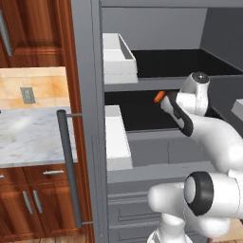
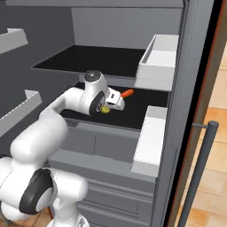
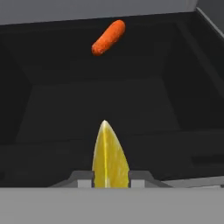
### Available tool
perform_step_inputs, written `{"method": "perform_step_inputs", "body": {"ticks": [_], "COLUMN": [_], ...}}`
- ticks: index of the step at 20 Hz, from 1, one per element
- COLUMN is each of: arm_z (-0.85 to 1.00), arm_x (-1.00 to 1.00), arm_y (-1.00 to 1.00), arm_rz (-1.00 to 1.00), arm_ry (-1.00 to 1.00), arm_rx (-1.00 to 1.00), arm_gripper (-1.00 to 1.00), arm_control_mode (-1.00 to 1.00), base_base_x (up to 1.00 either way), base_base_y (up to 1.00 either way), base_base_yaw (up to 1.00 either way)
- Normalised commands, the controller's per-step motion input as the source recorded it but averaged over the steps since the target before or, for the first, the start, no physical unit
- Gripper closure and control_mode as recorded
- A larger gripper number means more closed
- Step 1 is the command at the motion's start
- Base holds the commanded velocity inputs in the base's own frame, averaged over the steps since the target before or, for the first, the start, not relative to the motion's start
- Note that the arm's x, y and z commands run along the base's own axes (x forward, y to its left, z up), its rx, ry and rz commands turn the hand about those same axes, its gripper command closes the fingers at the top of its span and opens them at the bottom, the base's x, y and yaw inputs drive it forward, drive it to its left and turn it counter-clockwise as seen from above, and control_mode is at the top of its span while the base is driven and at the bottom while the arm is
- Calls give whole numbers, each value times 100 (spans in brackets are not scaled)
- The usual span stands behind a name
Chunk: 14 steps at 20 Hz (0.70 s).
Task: Take the lemon wedge from the fridge and place it on the plate with fish on the dining counter.
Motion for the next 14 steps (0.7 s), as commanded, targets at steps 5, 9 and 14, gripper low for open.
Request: {"method": "perform_step_inputs", "body": {"ticks": [5,9,14], "arm_z": [-20,24,9], "arm_x": [-100,-97,-26], "arm_y": [13,7,0], "arm_rz": [11,4,0], "arm_ry": [4,-51,-9], "arm_rx": [-4,1,0], "arm_gripper": [100,100,100], "arm_control_mode": [-100,-100,-100], "base_base_x": [0,0,0], "base_base_y": [0,0,0], "base_base_yaw": [0,0,0]}}
